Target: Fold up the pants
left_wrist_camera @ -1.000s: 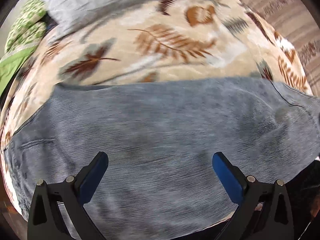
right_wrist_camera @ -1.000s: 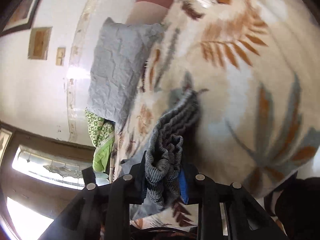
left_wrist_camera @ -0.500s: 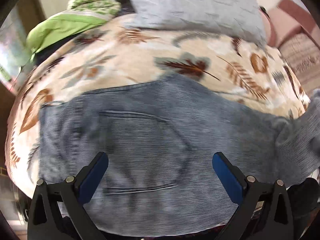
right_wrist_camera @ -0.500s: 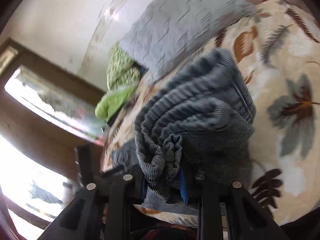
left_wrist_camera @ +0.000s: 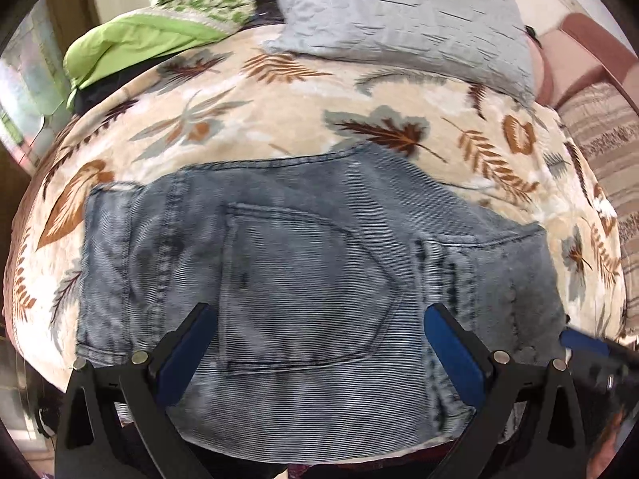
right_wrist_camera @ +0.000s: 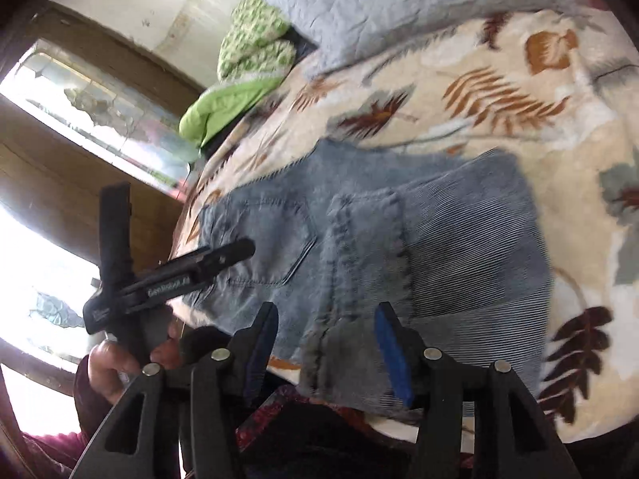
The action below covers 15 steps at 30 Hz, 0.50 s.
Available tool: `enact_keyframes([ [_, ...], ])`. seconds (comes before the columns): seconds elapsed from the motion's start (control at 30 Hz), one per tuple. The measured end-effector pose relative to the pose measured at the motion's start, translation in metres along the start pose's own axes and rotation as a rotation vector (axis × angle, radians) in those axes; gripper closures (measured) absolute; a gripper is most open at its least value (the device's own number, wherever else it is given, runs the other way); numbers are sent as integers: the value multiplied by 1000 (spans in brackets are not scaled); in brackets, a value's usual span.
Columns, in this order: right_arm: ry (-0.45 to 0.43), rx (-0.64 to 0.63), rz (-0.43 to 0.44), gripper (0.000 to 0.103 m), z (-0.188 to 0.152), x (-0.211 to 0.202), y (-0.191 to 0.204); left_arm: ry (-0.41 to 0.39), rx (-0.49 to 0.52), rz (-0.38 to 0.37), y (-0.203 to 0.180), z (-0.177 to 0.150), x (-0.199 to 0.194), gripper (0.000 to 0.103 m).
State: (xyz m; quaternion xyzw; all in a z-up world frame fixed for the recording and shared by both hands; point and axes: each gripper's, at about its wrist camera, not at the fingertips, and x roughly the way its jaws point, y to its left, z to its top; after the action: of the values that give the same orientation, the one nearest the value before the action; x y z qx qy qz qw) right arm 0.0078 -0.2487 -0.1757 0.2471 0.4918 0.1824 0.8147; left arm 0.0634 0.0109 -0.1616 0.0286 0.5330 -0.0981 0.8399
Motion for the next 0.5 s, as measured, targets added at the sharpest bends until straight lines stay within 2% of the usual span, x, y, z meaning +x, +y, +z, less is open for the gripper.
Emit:
enact_keyframes([
  [0.1, -30, 74, -65, 47, 2, -12, -26, -3, 49, -2, -20, 0, 5, 0],
  [0.2, -52, 156, -63, 47, -4, -17, -53, 13, 90, 14, -39, 5, 20, 0],
  [0.3, -7, 183, -64, 48, -12, -2, -66, 17, 141, 45, -58, 14, 39, 0],
  [0.37, 37, 180, -57, 47, -23, 4, -79, 0, 177, 17, -70, 18, 46, 2],
  [0.43, -10, 121, -37, 47, -33, 4, -82, 15, 207, -1, -79, 20, 52, 10],
  [0.5, -59, 19, -4, 46, -40, 4, -85, 31, 217, -31, -83, 19, 57, 28],
])
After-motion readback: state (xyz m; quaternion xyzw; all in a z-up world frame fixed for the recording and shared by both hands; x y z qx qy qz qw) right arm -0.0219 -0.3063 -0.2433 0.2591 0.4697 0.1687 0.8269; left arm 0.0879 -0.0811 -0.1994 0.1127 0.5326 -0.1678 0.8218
